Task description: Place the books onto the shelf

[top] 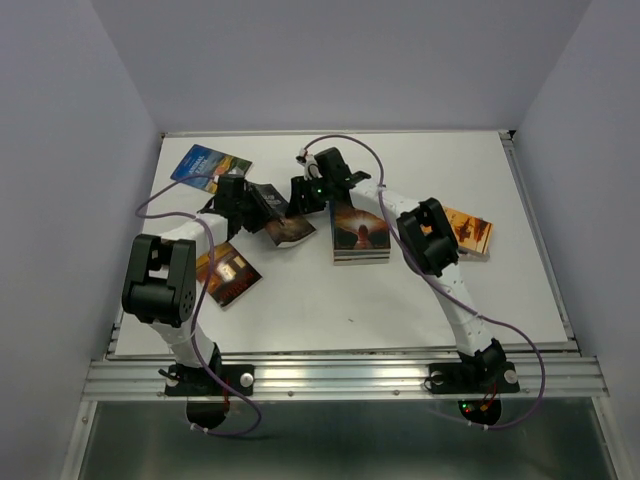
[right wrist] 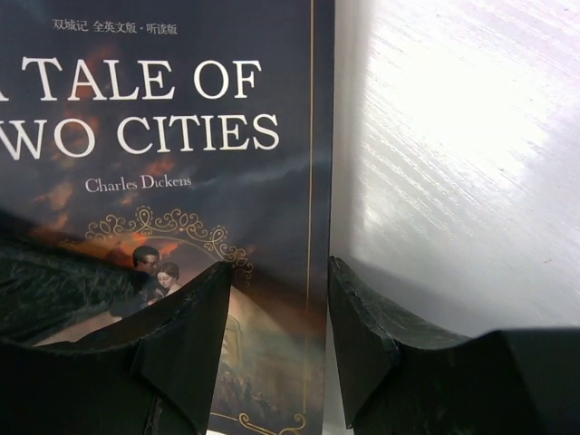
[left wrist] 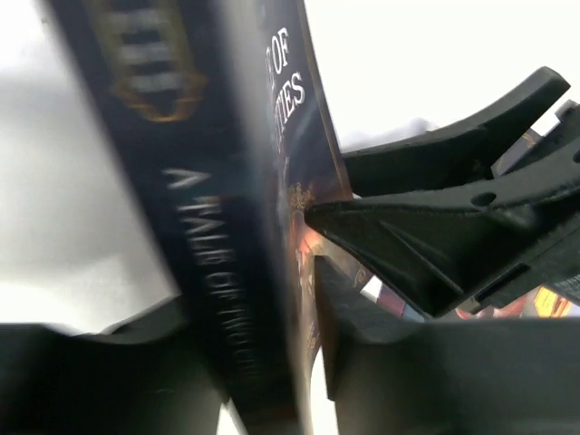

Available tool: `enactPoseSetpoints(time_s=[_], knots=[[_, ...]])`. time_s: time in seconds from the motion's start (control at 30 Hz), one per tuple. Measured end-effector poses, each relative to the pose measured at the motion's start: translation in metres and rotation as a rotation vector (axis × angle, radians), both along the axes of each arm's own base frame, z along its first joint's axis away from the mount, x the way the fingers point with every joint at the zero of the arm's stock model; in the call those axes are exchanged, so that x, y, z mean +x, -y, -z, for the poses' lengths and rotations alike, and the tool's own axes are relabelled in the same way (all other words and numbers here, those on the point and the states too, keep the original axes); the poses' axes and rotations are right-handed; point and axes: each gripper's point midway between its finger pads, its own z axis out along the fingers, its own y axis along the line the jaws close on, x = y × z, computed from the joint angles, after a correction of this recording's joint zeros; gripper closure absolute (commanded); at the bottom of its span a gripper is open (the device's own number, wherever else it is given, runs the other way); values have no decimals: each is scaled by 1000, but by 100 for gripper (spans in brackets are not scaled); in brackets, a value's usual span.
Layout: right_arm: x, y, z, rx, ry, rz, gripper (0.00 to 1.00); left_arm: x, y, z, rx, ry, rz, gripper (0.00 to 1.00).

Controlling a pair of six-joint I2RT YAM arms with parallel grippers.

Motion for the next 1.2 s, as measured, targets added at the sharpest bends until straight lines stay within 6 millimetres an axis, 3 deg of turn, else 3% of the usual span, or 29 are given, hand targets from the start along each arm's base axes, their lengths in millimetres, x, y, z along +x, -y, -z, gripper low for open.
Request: enactPoseSetpoints(time_s=[0.03, 0.07, 0.1, 0.13, 0.33, 0.43, 0.5, 0.53, 0.67, 0.73, 0.8, 0.9, 1.0, 1.03, 1.13, 1.17, 1.2], knots=[[-1, 0, 0, 2, -3, -1, 48, -2, -1, -2, -1, 5, 0, 68], [-1, -1, 0, 3, -4, 0, 48, -4, -2, -3, -1, 8, -2, 85], [0, 0, 0, 4, -6, 2, 48, -5, -3, -5, -4, 10, -10, 95], [0, 0, 0, 3, -7, 3, 48, -6, -4, -5, -7, 11, -12, 100], [-1, 0, 1, 2, -11, 2, 48, -8, -5, -4, -17, 17, -17, 100], [0, 1, -1, -2, -1, 5, 43, -7, -5, -6, -19, 25, -17, 100], [3, 3, -4, -15, 17, 17, 38, -7, -5, -12, -23, 38, -14, 100], [4, 4, -7, -21, 28, 23, 29, -7, -4, -16, -24, 48, -14, 100], [19, 14, -32, -57, 81, 108, 15, -7, -4, -49, -26, 131, -3, 100], [31, 26, -61, -52, 125, 173, 12, -7, -4, -67, -29, 180, 4, 100], [37, 33, -91, -29, 166, 220, 6, -9, 0, -104, -35, 277, 28, 100], [40, 64, -157, 13, 256, 322, 0, -8, 10, -140, -34, 371, 79, 100], [42, 113, -221, 61, 356, 468, 0, -8, 30, -171, -34, 450, 156, 100], [42, 130, -235, 70, 381, 509, 0, -10, 42, -181, -37, 473, 200, 100], [41, 200, -250, 53, 405, 677, 0, -23, 80, -202, -63, 520, 331, 100], [40, 220, -249, 41, 405, 726, 0, -27, 92, -206, -79, 530, 375, 100], [40, 254, -243, 13, 402, 807, 0, -32, 110, -210, -101, 534, 435, 100]])
